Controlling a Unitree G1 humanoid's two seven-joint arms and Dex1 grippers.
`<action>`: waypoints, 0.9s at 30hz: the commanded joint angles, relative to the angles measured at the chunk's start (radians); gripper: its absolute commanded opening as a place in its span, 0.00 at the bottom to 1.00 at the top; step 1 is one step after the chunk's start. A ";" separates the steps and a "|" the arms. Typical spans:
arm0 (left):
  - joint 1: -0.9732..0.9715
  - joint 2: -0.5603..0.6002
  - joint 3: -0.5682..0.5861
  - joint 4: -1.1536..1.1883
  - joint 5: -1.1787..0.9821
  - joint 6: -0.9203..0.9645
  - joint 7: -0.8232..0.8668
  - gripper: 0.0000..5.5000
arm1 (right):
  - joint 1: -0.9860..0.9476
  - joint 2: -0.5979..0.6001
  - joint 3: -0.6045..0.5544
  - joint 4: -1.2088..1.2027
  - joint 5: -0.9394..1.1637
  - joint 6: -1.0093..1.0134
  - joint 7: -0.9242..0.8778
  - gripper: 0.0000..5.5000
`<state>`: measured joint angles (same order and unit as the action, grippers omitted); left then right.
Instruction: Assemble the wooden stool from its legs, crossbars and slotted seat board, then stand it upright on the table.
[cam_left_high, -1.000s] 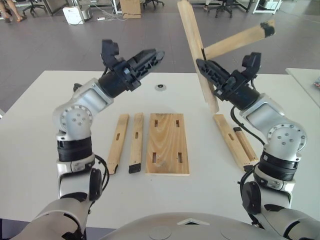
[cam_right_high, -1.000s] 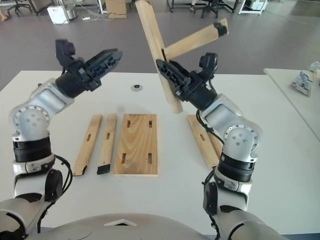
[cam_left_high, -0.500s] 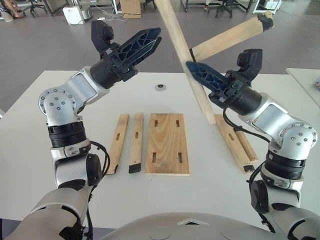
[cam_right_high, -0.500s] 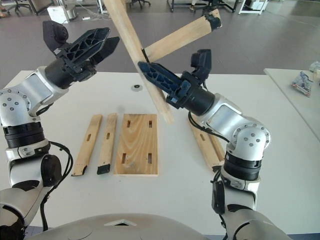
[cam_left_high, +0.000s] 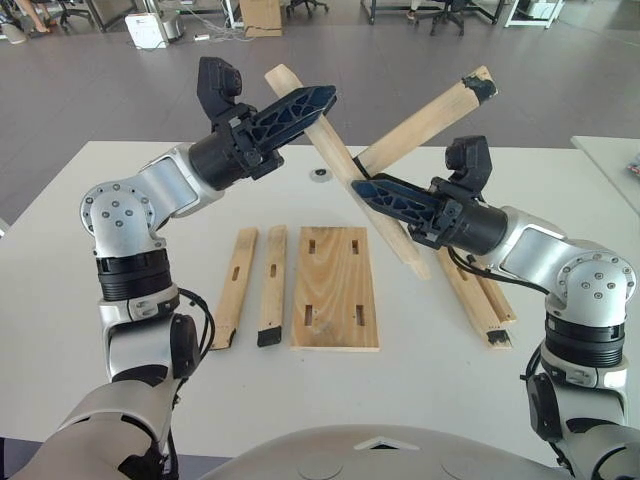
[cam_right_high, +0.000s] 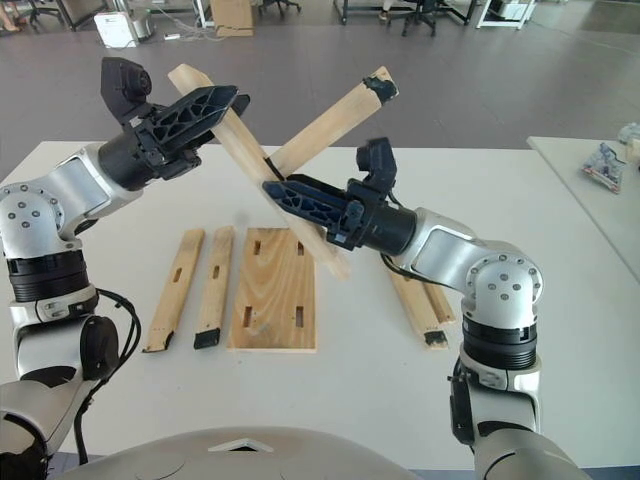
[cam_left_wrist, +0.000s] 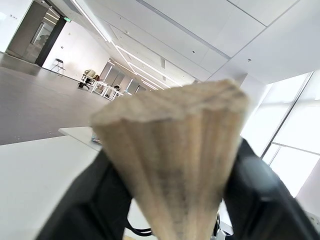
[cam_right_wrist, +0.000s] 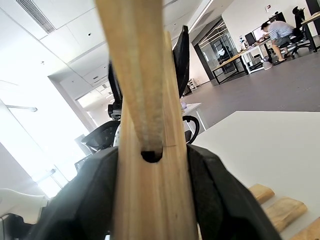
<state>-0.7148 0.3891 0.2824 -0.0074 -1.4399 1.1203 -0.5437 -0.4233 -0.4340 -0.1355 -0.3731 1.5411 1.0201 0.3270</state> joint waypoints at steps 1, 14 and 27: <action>0.016 0.015 -0.007 -0.016 0.019 -0.004 -0.009 0.38 | -0.007 -0.034 0.006 -0.001 0.001 0.003 0.017 0.38; -0.027 0.101 0.016 0.228 0.300 -0.187 -0.086 0.38 | 0.113 -0.091 0.061 0.086 -0.259 -0.031 0.133 0.61; 0.167 0.395 -0.109 -0.040 0.619 -0.471 -0.632 0.38 | 0.110 -0.195 -0.119 0.282 -0.518 -0.167 0.262 0.98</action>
<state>-0.5760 0.7872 0.1468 -0.0054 -0.7964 0.6669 -1.1533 -0.2800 -0.6152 -0.2388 -0.1033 1.0450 0.8596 0.5769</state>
